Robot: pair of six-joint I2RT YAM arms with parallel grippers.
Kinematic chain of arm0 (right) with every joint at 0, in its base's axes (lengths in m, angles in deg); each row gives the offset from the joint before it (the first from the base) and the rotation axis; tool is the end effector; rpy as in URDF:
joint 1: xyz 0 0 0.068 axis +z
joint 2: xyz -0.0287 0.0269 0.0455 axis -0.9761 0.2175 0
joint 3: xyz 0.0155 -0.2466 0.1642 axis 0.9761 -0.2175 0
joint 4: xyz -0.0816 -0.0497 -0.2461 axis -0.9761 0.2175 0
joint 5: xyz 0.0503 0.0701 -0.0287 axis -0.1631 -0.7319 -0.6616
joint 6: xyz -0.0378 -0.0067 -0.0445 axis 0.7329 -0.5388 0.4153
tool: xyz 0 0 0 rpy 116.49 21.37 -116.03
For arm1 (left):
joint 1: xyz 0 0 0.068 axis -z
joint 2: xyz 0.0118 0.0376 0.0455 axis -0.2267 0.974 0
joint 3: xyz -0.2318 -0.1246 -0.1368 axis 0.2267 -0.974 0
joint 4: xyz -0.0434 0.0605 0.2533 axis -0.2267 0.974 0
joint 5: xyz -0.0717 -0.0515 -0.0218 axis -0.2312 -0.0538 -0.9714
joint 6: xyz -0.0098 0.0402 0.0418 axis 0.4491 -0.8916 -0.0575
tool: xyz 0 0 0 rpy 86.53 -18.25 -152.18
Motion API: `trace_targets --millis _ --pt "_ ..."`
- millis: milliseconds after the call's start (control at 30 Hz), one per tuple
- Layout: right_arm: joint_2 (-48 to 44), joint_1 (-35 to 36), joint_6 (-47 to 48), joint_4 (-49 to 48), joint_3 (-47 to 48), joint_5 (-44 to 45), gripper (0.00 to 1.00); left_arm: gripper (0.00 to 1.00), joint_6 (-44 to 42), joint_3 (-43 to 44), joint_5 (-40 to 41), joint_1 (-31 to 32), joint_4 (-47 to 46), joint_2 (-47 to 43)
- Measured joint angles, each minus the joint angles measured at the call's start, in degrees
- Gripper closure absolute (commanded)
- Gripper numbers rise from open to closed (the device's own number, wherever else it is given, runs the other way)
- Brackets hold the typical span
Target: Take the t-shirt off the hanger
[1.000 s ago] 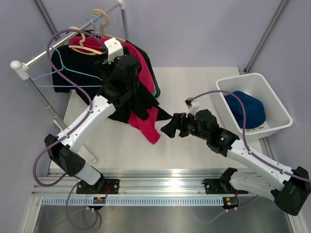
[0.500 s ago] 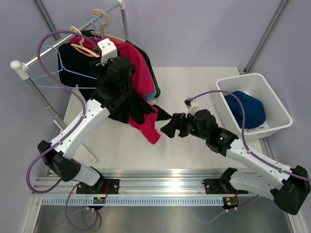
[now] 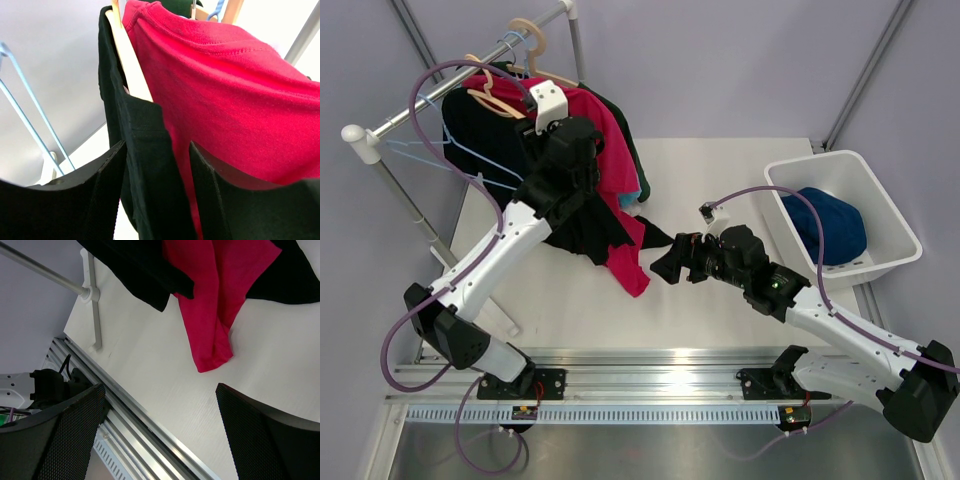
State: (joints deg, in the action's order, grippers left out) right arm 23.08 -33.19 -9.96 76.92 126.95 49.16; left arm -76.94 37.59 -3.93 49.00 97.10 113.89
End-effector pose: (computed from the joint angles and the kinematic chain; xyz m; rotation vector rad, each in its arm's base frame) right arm 0.1602 0.1636 0.3094 -0.2926 2.0643 0.9857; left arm 0.2859 -0.1569 0.4781 -0.5253 1.5424 0.4710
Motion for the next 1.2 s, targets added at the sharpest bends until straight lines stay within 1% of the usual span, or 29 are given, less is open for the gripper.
trace_targets --millis 133,200,233,333,433,467,533,567,900,1000,1200 --pt "0.0 0.0 0.0 0.0 0.0 0.0 0.0 0.42 -0.7 0.0 0.2 0.0 0.0 0.2" --pt "0.0 0.0 0.0 0.0 0.0 0.0 0.0 0.44 -0.8 0.0 0.2 0.0 0.0 0.4" --pt "0.0 0.0 0.0 0.0 0.0 0.0 0.01 0.54 -0.8 0.0 0.2 0.0 0.0 0.5" --pt "0.0 0.0 0.0 0.0 0.0 0.0 0.01 0.7 -1.0 0.0 0.3 0.0 -0.1 0.9" --pt "0.0 0.0 0.0 0.0 0.0 0.0 0.01 0.77 -1.0 0.0 0.6 0.0 -0.1 1.2" --pt "0.0 0.0 0.0 0.0 0.0 0.0 0.01 0.85 -0.9 0.0 0.7 -0.1 -0.1 1.2" --pt "0.0 0.0 0.0 0.0 0.0 0.0 0.01 0.92 -1.1 0.0 0.7 -0.3 -0.1 1.3" --pt "0.0 0.0 -0.1 0.0 0.0 0.0 0.01 1.0 -1.2 0.0 0.8 -0.3 0.0 1.3" --pt "0.1 0.0 -0.1 0.0 0.0 0.0 0.0 1.0 -5.6 0.5 2.1 -0.1 1.1 0.3" --pt "0.4 0.0 -0.1 0.0 0.0 0.0 0.0 1.0 -6.7 0.5 2.1 0.5 1.9 -2.0" --pt "0.8 0.0 -0.2 0.0 0.0 -0.3 0.0 1.0 -9.3 0.4 1.2 2.6 2.4 -9.5"
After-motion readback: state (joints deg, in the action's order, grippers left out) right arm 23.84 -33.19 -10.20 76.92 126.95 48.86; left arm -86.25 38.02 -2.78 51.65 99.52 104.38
